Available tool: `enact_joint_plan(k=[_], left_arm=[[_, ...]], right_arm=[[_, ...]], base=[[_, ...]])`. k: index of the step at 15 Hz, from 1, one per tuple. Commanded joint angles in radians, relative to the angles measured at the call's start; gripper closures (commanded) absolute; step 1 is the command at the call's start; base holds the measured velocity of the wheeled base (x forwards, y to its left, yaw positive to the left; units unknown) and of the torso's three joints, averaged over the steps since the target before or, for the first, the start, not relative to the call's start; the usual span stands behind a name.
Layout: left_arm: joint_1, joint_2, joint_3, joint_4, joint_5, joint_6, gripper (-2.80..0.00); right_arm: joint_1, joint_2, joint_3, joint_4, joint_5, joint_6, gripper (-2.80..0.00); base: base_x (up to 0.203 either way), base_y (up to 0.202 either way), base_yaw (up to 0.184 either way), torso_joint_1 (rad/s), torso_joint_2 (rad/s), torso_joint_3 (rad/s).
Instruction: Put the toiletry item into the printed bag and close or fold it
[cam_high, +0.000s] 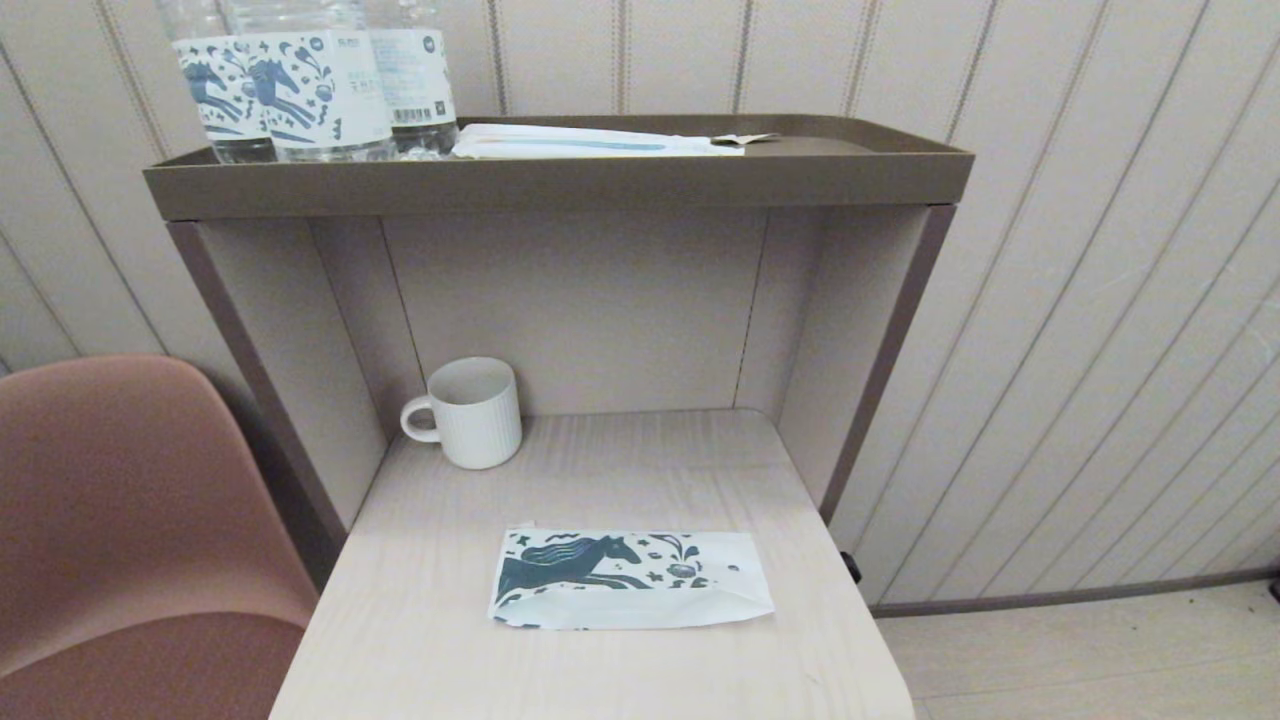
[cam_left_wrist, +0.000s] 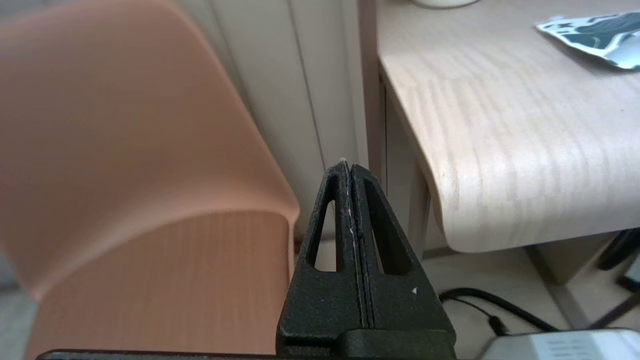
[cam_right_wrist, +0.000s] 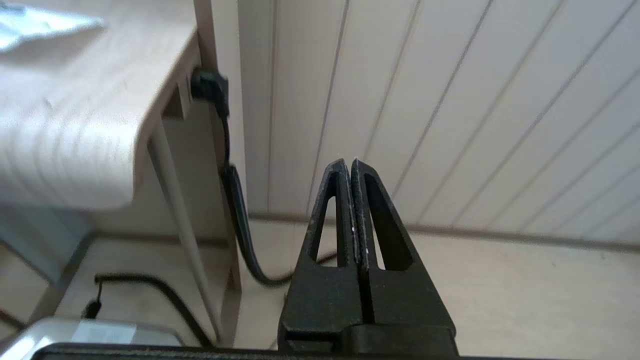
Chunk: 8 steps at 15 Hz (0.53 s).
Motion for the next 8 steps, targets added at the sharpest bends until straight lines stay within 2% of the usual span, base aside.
enact_joint_plan(k=[1,3,5,7,8], left_arm=[[0.0,-0.001,0.01,-0.006,-0.003,-0.005,0.0],[0.001,-0.001,0.028,-0.06,0.02,-0.072,0.0],[0.001,0.0,0.055,-0.135,0.024,-0.075,0.0],[0.0,0.001,0.057,-0.13,0.018,-0.056,0.0],[-0.001,0.001,0.057,-0.117,0.013,-0.071,0.0]], right_arm=[[0.0,0.0,0.016,-0.016,0.0,0.024,0.0],[0.0,0.0,0.026,-0.046,-0.031,0.06,0.0],[-0.001,0.0,0.031,-0.06,-0.032,0.06,0.0],[0.0,0.0,0.04,-0.092,-0.031,0.048,0.0],[0.0,0.0,0.04,-0.091,-0.032,0.049,0.0]], base=[[0.0,0.0,0.0,0.0,0.0,0.0],[0.0,0.0,0.0,0.0,0.0,0.0],[0.0,0.0,0.0,0.0,0.0,0.0],[0.0,0.0,0.0,0.0,0.0,0.0],[0.0,0.0,0.0,0.0,0.0,0.0]])
